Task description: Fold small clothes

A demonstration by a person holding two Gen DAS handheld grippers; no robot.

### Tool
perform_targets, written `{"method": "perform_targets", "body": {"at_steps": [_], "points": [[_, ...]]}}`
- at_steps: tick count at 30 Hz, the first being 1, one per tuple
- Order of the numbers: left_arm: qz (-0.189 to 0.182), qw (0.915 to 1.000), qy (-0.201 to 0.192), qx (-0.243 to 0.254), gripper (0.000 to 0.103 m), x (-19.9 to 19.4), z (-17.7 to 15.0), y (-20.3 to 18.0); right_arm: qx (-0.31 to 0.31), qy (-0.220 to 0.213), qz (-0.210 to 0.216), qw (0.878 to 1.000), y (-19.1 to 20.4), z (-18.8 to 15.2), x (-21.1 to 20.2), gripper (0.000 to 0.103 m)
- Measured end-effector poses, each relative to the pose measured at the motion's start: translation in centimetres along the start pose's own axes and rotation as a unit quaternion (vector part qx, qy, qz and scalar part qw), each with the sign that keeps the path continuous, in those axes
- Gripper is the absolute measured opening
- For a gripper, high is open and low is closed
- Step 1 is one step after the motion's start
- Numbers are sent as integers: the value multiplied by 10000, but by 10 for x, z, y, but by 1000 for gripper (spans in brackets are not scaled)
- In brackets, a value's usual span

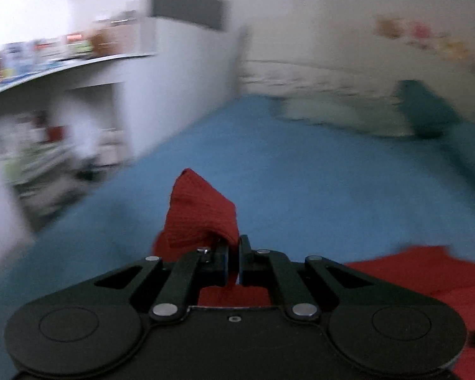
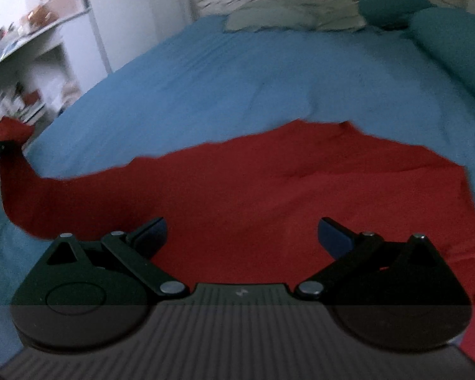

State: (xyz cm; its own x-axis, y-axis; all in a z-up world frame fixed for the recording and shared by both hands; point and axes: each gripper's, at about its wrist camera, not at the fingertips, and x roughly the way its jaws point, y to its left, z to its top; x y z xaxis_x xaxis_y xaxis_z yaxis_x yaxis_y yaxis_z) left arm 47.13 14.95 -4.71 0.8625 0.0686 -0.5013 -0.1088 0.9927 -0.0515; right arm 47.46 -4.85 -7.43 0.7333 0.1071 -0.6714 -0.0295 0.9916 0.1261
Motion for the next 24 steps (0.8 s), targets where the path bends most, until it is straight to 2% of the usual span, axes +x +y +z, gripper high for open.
{"method": "perform_targets", "body": {"at_steps": [1,4,7,10,15,17,18,19,22,24], "points": [[-382,9992,87,91,5,2,0,-34,80,-75,-100,9999,-12,4,-5,103],[-1136,9928,185,325,5,11,-18,-119,319,-212,-419,9984,-50,12,-17,103],[-1591,9843,591,485,5,37,-48,-185,472,-213,-734,9960,-87,12,-23,103],[-1725,9767,1158,544,5,64,-84,-222,576,-78,-993,9934,-120,6,-23,103],[-1658,9717,1392,940,8,74,-115,-241,853,85,-1057,9907,-164,-8,-22,103],[-1755,9699,1378,978,25,71,-114,-238,959,101,-1009,9902,-174,-11,-22,103],[-1833,9680,1412,972,46,67,-114,-233,985,94,-975,9903,-177,-10,-22,103],[-1880,9670,1422,965,57,63,-111,-227,994,64,-937,9906,-180,-9,-23,103],[-1702,9712,1314,1025,65,47,-101,-204,923,60,-679,9934,-177,-4,-22,103],[-1416,9759,1248,1090,70,35,-99,-181,716,319,-379,9962,-169,2,-12,103]]}}
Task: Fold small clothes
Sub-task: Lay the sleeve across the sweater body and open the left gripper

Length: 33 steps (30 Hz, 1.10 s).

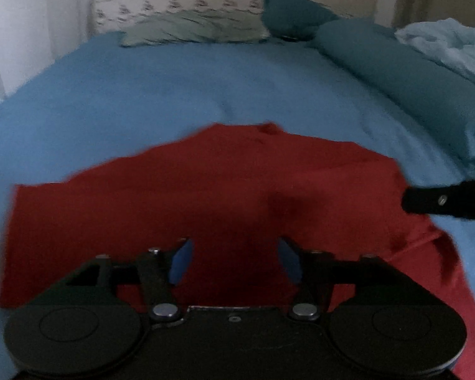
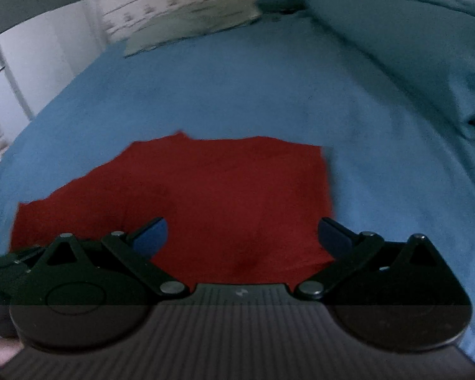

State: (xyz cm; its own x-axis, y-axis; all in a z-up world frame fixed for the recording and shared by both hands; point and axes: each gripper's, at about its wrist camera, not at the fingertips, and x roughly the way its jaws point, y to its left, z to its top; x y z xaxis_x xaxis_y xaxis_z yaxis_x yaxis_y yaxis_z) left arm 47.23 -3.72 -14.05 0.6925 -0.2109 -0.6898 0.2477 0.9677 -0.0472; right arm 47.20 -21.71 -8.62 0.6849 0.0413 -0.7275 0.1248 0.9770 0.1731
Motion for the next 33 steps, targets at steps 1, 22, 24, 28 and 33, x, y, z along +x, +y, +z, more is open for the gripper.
{"method": "perform_targets", "body": {"at_steps": [1,22,24,28,33], "points": [[173,9998,-15,5,72,-7,-1,12,-111,192,166,9996,7,0,8,103],[1685,9822,174,-807,72,-26,-54,149,-226,-41,134,9996,74,-7,66,24],[1572,9848,139,-722,72,-28,-53,148,-304,-239,269,9989,73,9,50,24],[1303,9906,66,-415,73,-29,-51,141,-391,-691,361,9962,48,50,19,23],[1161,9925,131,-347,73,-13,-45,137,-706,-686,-312,9947,-2,52,5,23]]}}
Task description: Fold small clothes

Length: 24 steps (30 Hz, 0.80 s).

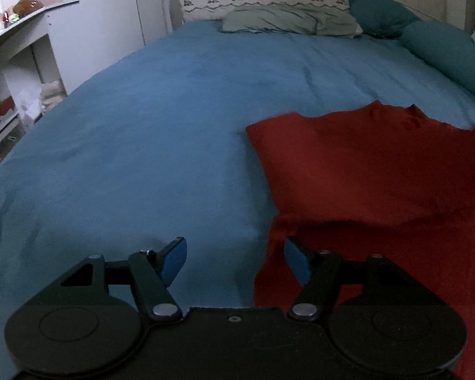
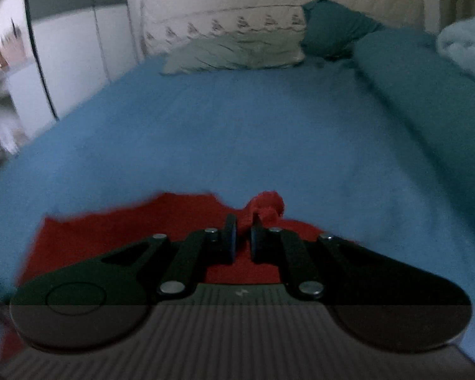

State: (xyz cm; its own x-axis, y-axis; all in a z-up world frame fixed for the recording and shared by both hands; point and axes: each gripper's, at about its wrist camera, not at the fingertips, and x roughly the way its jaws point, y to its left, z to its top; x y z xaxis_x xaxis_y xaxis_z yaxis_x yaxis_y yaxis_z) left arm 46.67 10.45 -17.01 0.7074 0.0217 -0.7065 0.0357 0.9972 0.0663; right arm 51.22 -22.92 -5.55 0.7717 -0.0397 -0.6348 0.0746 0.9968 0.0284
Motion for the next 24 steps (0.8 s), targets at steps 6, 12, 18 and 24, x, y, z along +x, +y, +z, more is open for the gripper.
{"method": "perform_targets", "body": {"at_steps": [6,12,18,24], "points": [[-16,9998,200,-87,73,17,8,-8,470,525,-299,9971,-37,-66,37,23],[-85,9997,221,-6,73,8,10,-10,664,455,-698,9943,-38,-89,27,75],[-191,9996,223,17,73,-10,2,-17,224,18,-124,9997,-2,-87,9,93],[-260,9993,261,-9,73,-14,-8,-26,531,366,-320,9974,-1,-96,53,93]]}}
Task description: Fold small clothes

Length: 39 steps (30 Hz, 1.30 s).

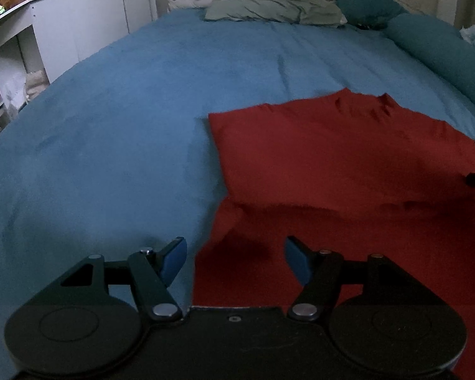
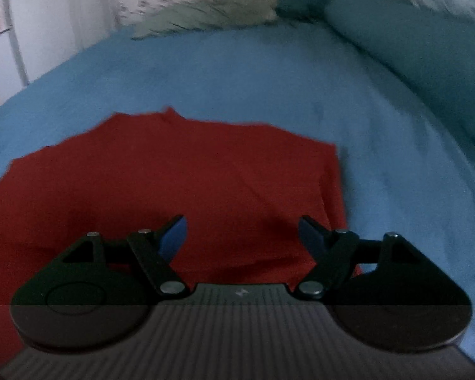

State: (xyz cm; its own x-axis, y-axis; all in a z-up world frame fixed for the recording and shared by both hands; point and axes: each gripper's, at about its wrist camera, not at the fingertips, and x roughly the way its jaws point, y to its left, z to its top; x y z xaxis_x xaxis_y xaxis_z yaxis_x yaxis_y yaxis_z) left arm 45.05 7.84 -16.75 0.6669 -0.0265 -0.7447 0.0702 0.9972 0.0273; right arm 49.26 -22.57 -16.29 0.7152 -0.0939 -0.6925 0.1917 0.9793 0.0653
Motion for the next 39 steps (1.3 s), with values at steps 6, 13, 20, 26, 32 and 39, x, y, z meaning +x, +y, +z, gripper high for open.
{"method": "perform_targets", "body": {"at_steps": [6,13,20,26,32,39], "points": [[-5,10000,-46,6,73,-2,-3,-2,112,-40,134,9998,-10,-6,-3,93],[-257,9986,-465,-13,73,-58,5,1,129,-669,548,9962,-25,9,-92,92],[-502,9975,-472,164,73,-139,-28,10,52,-745,726,9946,-39,-20,-207,92],[-611,9980,105,90,73,-183,-96,14,84,-291,579,9979,-51,-84,-279,92],[-356,9970,686,-102,67,-185,-159,10,35,495,168,9986,-63,-160,-302,91],[-152,9961,829,-261,57,-166,-184,3,178,1226,-125,9922,-77,-213,-286,78]]}}
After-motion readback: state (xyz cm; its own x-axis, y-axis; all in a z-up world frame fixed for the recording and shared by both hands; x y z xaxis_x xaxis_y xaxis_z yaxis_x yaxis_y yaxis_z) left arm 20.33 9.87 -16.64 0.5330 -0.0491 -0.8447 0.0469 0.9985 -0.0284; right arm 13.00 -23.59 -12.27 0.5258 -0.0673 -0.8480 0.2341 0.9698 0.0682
